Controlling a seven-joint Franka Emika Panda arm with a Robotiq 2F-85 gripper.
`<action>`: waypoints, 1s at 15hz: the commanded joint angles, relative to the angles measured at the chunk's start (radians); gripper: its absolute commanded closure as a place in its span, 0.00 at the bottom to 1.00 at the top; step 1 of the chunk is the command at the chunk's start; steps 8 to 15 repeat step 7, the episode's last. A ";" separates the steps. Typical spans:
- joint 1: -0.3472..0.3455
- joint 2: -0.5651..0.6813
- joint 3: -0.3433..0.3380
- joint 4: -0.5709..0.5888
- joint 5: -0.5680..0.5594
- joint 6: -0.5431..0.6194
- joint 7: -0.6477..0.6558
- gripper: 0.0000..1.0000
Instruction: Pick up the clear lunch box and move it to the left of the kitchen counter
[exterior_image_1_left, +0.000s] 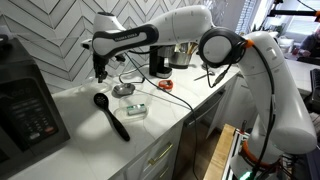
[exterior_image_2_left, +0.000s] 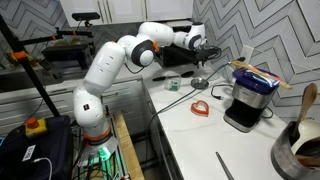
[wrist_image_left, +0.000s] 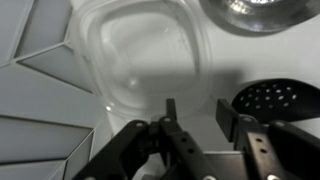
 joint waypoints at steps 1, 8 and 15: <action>-0.029 -0.160 0.036 -0.100 0.036 0.091 -0.032 0.23; -0.102 -0.262 0.125 -0.111 0.201 0.114 -0.181 0.04; -0.102 -0.262 0.125 -0.111 0.201 0.114 -0.181 0.04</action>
